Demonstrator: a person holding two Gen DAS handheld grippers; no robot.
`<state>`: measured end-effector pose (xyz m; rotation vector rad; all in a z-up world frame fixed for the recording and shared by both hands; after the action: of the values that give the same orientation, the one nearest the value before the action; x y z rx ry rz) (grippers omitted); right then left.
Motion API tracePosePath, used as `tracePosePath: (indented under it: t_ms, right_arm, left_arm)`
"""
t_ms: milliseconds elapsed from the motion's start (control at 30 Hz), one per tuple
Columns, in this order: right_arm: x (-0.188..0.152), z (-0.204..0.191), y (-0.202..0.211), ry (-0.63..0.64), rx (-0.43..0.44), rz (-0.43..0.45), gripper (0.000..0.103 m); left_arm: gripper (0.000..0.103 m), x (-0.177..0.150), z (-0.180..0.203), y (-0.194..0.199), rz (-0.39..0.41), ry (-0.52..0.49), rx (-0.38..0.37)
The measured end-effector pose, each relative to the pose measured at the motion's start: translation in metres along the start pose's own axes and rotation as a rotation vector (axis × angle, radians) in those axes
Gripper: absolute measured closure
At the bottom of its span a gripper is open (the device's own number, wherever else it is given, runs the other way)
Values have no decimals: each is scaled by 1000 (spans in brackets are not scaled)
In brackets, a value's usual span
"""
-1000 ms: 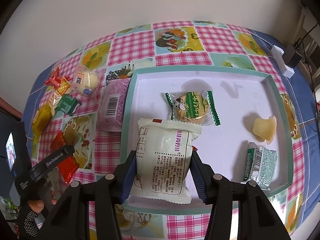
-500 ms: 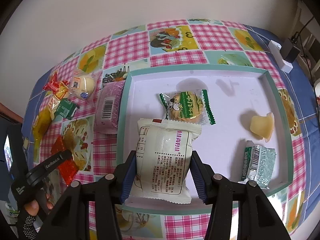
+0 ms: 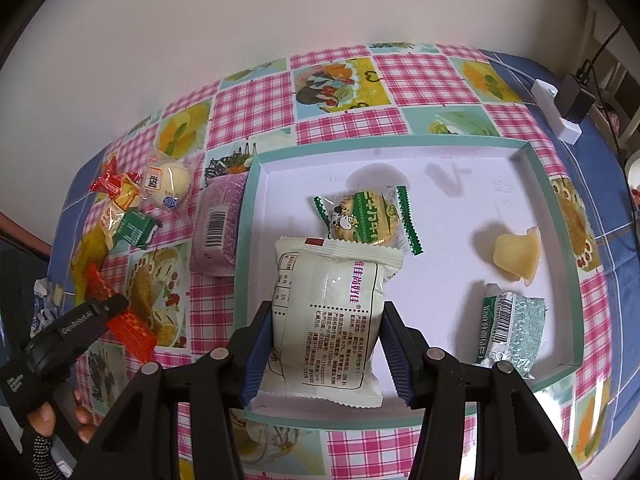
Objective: Organize snacks
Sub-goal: 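Carry the white bun and red wafer pack over the white tray with both tools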
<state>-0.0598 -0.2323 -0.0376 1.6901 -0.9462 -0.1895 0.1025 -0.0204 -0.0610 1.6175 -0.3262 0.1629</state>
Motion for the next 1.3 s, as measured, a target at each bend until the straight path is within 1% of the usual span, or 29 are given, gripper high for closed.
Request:
tracePosePath:
  t_ms: [67, 200, 433, 767, 933, 1033, 1100, 1200, 1300]
  right_arm:
    - [0, 1, 1, -2, -1, 2, 48]
    - [0, 1, 1, -3, -5, 3, 48]
    - [-1, 2, -3, -2, -7, -7, 48]
    - [0, 3, 1, -5, -10, 5, 48]
    - [0, 4, 0, -8, -8, 5, 48]
    - [2, 12, 0, -20, 1, 5, 48]
    - [4, 26, 1, -52, -12, 11, 48]
    - [9, 54, 7, -116, -53, 31, 48]
    - [13, 79, 15, -170, -84, 59, 48]
  left_arm:
    - [54, 2, -5, 5, 2, 3, -13]
    - [55, 1, -6, 9, 6, 4, -13]
    - [55, 1, -1, 11, 24, -4, -19]
    - [55, 10, -3, 41, 92, 4, -46]
    - [55, 12, 4, 58, 133, -13, -61]
    - [55, 9, 19, 68, 151, -53, -81]
    - [55, 3, 37, 75, 160, -96, -106]
    - [55, -9, 68, 86, 170, -174, -136]
    - [55, -26, 108, 99, 180, -279, -177]
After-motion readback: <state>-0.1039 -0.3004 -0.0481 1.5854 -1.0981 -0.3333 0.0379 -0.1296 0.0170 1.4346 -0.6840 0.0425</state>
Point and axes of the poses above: each gripper's, at about its wrist camera, not at the fingertips, and y roughly against the way its jaws point, z to its right, x to its top, the point moved 5 cm from there along -y, roughly the way its jaws point, and after that the axes turned 11 degrees about x, right-handed, at the moved point
